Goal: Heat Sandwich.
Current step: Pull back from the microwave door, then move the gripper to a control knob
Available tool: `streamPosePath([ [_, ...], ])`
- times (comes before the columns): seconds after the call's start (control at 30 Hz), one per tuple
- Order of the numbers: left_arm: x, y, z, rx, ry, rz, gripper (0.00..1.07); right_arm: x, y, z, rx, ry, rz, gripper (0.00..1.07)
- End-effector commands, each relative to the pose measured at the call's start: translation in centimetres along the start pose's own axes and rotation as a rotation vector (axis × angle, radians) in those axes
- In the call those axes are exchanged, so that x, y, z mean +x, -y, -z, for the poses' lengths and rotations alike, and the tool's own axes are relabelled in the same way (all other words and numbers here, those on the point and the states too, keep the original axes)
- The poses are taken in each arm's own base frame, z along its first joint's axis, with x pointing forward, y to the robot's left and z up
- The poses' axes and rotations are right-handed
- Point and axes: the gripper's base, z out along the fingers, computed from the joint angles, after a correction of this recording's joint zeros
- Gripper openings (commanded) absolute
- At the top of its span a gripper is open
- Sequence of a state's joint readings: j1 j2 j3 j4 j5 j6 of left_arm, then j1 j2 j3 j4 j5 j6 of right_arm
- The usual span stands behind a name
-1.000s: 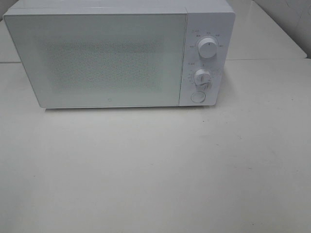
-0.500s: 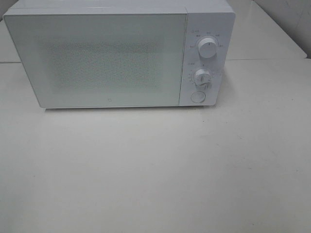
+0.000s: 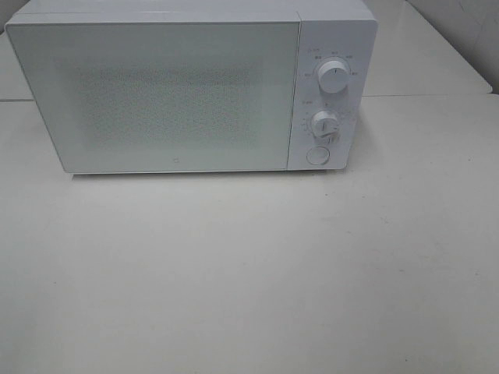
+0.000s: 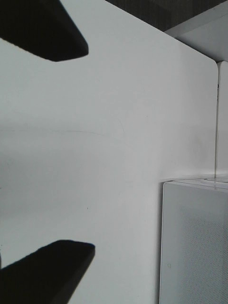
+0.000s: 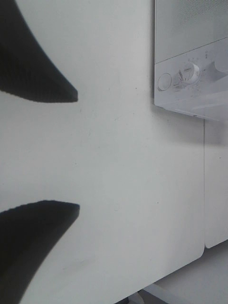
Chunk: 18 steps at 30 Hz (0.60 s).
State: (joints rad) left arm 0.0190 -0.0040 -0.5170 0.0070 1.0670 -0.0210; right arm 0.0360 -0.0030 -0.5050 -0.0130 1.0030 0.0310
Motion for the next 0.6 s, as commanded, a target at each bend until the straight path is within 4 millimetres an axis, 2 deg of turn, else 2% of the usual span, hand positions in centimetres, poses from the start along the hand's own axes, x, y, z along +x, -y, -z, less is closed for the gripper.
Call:
streamPosePath([
  [0.03, 0.18, 0.05, 0.25, 0.004, 0.019, 0.006, 0.98, 0.22, 0.03, 0.05, 0.007, 0.015, -0.007, 0.59],
  [0.6, 0.18, 0.05, 0.25, 0.004, 0.019, 0.006, 0.98, 0.21, 0.03, 0.05, 0.007, 0.016, -0.008, 0.61],
])
